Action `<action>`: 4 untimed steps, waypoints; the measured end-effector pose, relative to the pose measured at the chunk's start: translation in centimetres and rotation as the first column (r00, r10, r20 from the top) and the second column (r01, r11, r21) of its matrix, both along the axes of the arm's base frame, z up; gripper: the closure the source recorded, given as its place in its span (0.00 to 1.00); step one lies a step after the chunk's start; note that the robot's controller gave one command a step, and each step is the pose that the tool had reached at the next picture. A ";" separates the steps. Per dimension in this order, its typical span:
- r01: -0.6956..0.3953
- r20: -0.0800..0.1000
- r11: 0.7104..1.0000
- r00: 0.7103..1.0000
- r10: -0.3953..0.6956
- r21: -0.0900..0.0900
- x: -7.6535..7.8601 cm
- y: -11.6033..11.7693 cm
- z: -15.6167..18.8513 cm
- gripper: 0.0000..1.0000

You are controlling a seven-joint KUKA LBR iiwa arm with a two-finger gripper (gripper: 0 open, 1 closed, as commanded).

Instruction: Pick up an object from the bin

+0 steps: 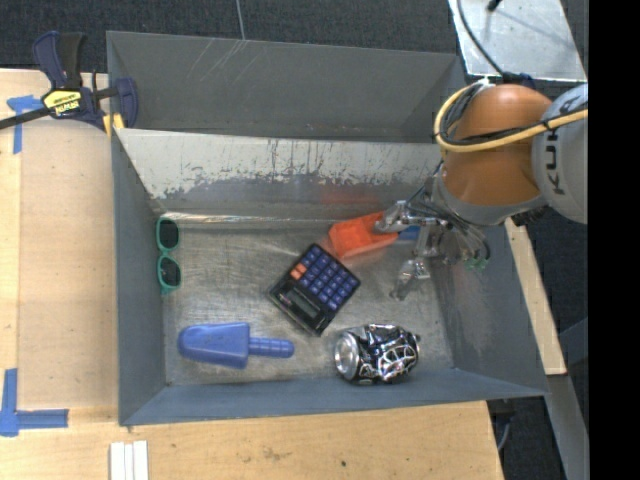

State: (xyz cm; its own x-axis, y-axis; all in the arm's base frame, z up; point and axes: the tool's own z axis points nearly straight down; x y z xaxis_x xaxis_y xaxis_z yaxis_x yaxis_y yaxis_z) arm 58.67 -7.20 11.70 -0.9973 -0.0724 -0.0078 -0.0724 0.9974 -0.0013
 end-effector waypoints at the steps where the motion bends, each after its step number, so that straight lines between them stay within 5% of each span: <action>1: -0.020 0.016 1.000 1.000 0.020 0.004 0.3 -2.2 -4.9 0.00; 2: -0.024 0.019 1.000 1.000 0.024 0.002 0.4 -2.1 -4.4 0.00; 4: 0.065 -0.001 0.998 0.998 -0.065 0.001 -2.1 5.6 -3.2 0.00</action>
Offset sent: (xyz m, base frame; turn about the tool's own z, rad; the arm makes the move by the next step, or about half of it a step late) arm -0.0716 0.0391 -0.0470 0.0259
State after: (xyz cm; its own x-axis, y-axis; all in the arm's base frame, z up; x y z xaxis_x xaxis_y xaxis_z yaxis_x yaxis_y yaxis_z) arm 56.56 -1.60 8.52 -0.9999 -0.0078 -0.0067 -0.0078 1.0000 0.0000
